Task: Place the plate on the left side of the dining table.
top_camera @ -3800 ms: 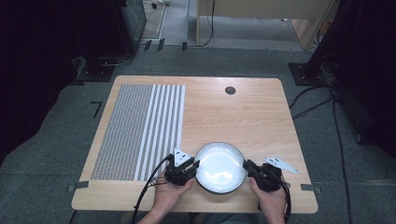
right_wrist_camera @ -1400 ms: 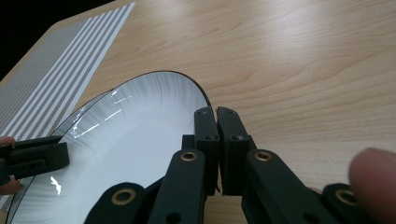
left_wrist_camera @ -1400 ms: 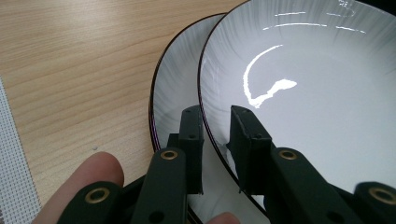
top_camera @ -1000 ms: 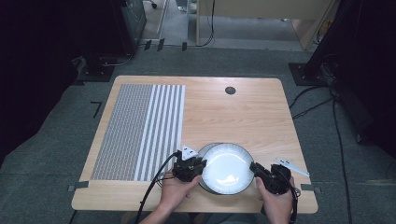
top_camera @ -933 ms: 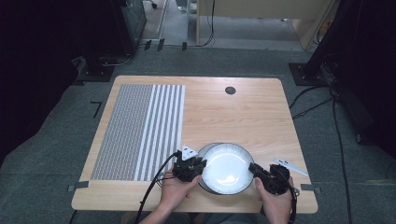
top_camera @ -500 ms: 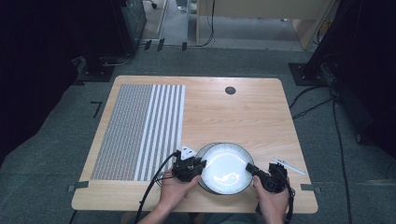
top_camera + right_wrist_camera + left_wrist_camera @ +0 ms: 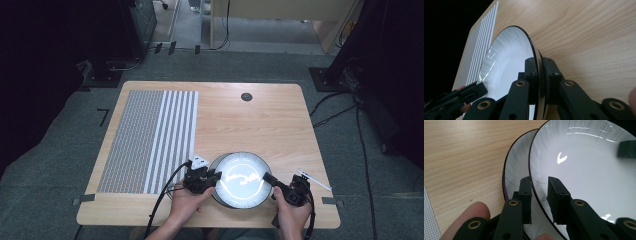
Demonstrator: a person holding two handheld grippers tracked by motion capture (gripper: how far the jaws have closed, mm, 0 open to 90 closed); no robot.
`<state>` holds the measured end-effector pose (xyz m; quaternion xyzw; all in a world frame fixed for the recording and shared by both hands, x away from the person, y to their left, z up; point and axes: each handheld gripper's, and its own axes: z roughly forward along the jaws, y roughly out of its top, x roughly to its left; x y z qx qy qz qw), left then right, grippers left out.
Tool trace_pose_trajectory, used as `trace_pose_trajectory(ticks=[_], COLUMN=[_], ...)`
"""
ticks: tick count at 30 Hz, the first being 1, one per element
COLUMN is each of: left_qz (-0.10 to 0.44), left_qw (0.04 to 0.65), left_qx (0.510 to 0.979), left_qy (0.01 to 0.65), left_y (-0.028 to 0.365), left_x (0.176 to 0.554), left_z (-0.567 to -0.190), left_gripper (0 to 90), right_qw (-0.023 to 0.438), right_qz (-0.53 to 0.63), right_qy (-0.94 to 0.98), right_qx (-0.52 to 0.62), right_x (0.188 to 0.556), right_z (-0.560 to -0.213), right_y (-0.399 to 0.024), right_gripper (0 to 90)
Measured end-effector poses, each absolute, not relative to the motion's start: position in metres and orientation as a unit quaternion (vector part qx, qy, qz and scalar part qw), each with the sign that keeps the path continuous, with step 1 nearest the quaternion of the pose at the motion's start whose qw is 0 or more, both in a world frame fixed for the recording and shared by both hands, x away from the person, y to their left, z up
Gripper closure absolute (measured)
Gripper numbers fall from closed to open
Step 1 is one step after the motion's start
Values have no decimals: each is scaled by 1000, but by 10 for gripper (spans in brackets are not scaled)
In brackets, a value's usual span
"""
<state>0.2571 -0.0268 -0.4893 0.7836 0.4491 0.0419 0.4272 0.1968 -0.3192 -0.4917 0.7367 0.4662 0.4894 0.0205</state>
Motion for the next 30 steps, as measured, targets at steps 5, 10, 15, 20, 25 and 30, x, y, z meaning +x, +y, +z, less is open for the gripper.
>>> trace_pose_trajectory(ticks=[5, 10, 15, 20, 25, 30], left_qz=[38, 31, 12, 6, 1, 5], left_qw=[434, 444, 457, 460, 463, 462], left_qx=[781, 775, 776, 774, 771, 770], left_qy=[448, 448, 434, 435, 438, 441], left_y=[-26, -24, -22, -19, -13, -6], left_x=[256, 256, 258, 258, 259, 259], left_z=[-487, -482, -478, -476, -472, -468], left_gripper=[756, 760, 687, 709, 731, 733], right_qw=[10, -5, -14, -16, -20, -21], right_qz=[497, 507, 526, 531, 533, 533], right_qy=[460, 450, 443, 442, 442, 447], right_qx=[735, 735, 726, 723, 721, 718], right_x=[197, 196, 195, 195, 195, 197], right_z=[-494, -494, -492, -492, -492, -487], right_y=[-323, -327, -327, -326, -324, -318], right_gripper=[835, 833, 834, 834, 834, 835])
